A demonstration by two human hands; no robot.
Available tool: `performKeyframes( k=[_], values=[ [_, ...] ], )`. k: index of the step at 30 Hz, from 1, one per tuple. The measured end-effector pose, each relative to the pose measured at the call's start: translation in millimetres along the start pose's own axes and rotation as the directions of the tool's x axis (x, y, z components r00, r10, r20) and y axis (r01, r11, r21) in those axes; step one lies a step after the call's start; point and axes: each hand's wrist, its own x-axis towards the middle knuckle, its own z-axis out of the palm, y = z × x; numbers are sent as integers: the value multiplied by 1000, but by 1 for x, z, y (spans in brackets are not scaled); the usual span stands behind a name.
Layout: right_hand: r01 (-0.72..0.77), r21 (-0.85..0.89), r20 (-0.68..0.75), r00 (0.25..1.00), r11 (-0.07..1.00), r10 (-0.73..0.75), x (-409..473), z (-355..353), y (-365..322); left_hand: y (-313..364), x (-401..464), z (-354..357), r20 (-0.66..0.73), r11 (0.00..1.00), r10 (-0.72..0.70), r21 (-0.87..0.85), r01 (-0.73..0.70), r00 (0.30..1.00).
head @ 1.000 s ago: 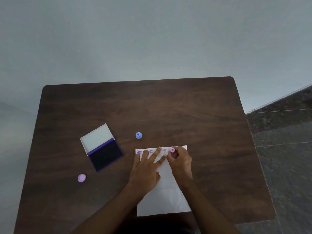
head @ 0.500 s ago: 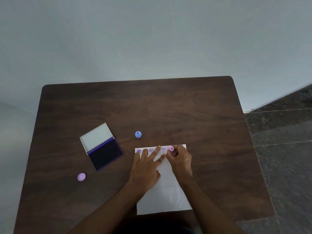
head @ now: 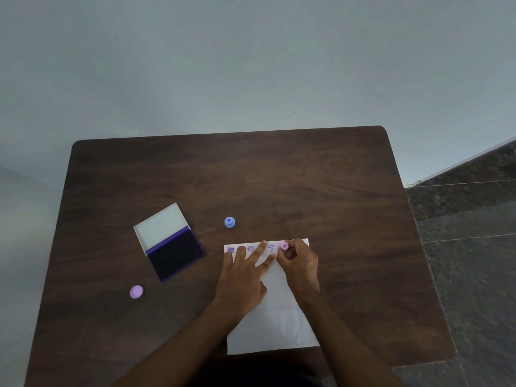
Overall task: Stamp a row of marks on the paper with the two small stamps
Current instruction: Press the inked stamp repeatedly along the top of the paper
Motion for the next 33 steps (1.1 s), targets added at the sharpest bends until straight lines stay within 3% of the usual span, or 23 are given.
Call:
performKeyframes(
  k=[5,8,11,15,20,27,33],
  values=[
    [-30,16,31,999,999,29,-2,-1,-3,0,0,-3,5,1000,9,17,-9,1000],
    [-60,53,-74,995,997,64,-11,1,-4,-1,-1,-5,17,1000,7,14,-7,1000],
    [-152,224,-167,967,963,191,-12,-1,-5,-2,-1,-5,10,1000,18,19,-18,1000],
    [-243,460,-101,942,854,322,-1,-6,-6,-4,3,-8,16,999,21,47,-21,1000],
    [-266,421,-68,944,867,322,4,-12,-8,-2,6,-15,-26,999,25,27,-24,999],
    [-273,321,-40,953,907,301,8,-17,-14,-2,2,-11,-168,980,-21,-199,-13,986],
    [-247,423,-31,957,872,287,9,-22,-22,-18,-24,-10,-303,902,-189,-430,43,934]
  ],
)
